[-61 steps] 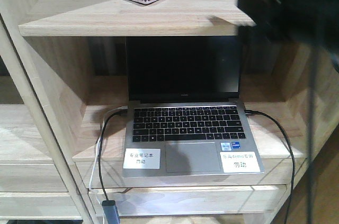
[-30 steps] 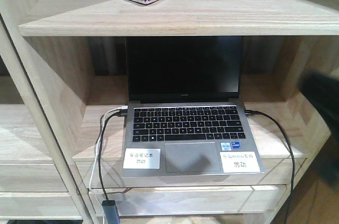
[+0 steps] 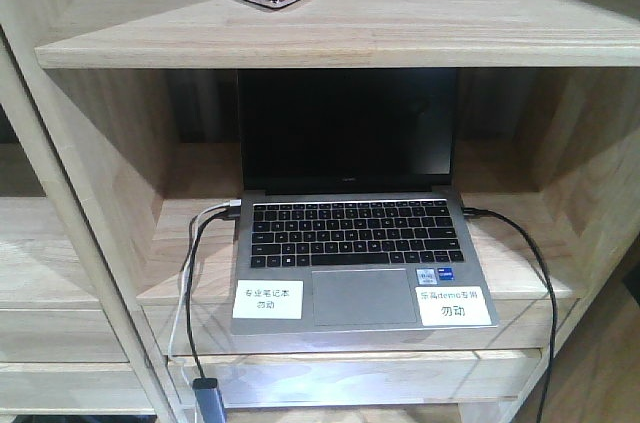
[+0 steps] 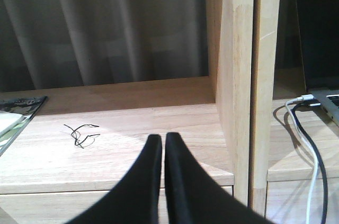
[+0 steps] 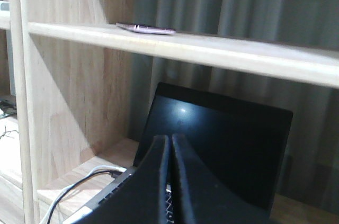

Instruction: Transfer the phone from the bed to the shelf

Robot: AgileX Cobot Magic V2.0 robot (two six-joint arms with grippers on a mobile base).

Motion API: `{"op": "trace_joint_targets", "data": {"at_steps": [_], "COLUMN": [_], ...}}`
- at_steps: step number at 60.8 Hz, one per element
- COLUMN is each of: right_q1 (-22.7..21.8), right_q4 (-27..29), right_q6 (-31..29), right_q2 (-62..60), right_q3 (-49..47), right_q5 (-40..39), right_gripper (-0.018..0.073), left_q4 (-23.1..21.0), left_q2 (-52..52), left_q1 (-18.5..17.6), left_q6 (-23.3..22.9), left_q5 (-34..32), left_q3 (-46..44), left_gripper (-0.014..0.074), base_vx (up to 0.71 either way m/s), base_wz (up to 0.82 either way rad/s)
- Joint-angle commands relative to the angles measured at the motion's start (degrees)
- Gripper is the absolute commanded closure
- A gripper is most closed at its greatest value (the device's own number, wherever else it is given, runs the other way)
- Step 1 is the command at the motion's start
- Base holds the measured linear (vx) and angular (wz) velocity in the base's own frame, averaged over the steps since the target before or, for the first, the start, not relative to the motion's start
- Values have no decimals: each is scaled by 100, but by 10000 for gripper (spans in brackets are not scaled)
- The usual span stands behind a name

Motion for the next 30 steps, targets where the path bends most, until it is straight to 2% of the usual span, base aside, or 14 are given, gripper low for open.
{"op": "trace_joint_targets", "data": {"at_steps": [1,30], "right_q1": [-43,-43], "right_q4": [159,320], "right_q6": [-26,-26], "right_q2": [33,33], "right_q3": [-150,-150], "right_q5": [-257,-262], "right_gripper": [569,569], "left_q4": [-52,-52], "left_q2": [-38,-38], "left_q1": [7,7], "left_q6": [-33,-33], "left_q5": [-412,-412], "left_q3": [-132,-132], "left_gripper": [595,595], "base_vx": [0,0], "base_wz": [0,0]}}
